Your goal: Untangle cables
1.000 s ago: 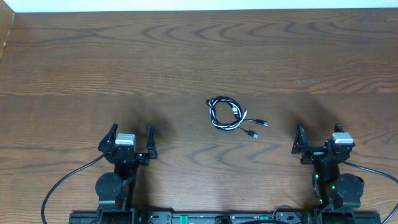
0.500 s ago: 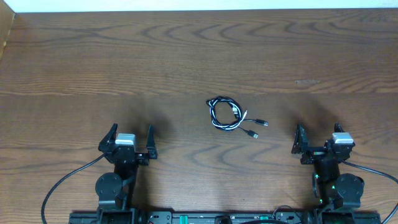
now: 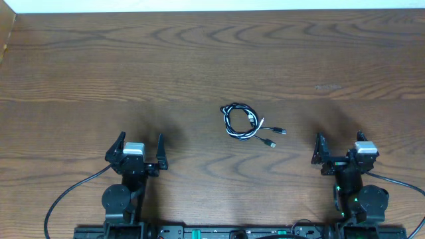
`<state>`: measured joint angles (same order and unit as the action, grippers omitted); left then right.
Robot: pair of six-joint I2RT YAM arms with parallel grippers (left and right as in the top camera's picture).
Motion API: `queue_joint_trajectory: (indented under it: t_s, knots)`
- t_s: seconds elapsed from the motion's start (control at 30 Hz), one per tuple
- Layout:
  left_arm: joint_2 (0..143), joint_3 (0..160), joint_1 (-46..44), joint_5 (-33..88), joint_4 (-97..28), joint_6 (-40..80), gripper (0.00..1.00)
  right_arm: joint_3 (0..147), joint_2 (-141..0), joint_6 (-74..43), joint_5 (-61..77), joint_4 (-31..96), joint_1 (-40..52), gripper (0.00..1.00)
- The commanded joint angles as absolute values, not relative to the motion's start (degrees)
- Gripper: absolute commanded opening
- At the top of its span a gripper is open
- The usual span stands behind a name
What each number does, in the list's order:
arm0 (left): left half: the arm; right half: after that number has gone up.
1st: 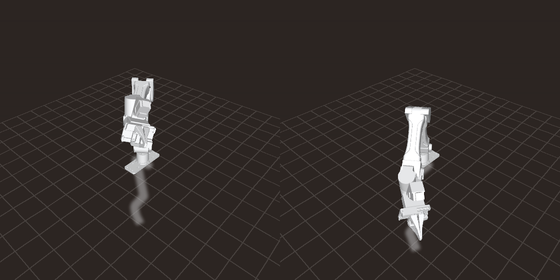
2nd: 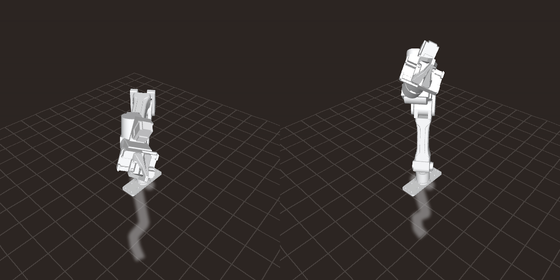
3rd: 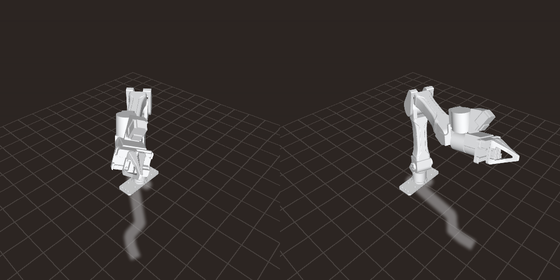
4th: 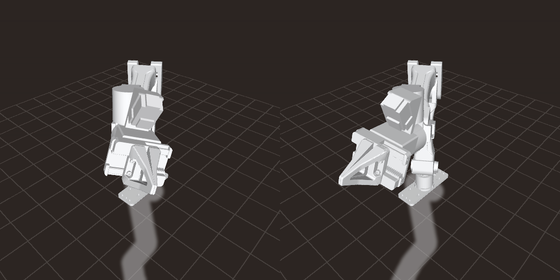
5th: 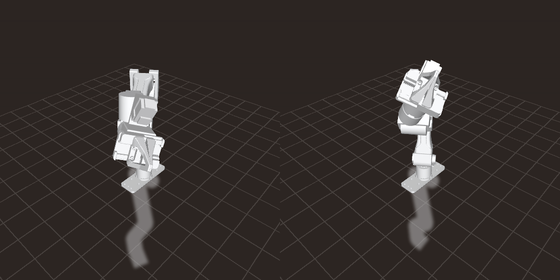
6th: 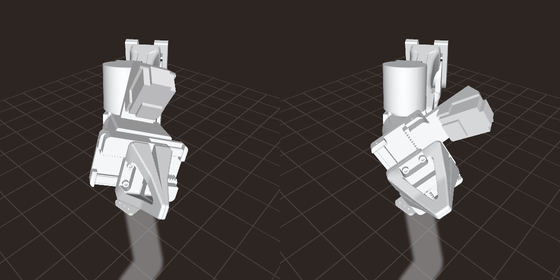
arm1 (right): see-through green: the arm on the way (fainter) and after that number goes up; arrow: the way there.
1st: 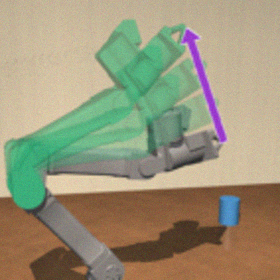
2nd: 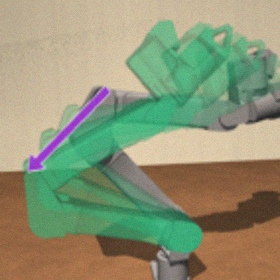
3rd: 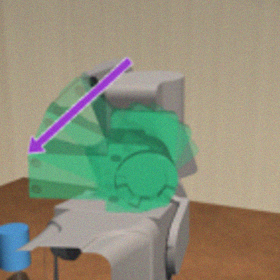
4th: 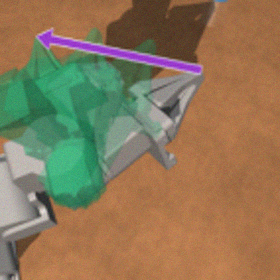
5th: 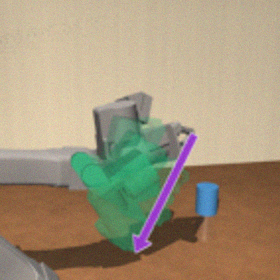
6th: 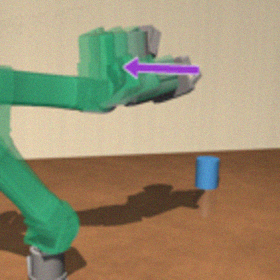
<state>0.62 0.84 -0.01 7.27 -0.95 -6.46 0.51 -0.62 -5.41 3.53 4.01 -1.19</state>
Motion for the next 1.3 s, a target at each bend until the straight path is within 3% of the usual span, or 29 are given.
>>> queue_joint_trajectory:
  t_s: [0.0,1.27]
  knots:
    - [0.27,0.23,0.32,7.88,-3.42,-7.27,0.98,0.32,-0.32,-5.08,3.16,4.1,-0.75,0.99]
    - [0.3,0.56,0.32,13.93,-0.84,-5.08,0.97,0.32,-0.32,-5.61,4.21,3.9,-0.75,0.99]
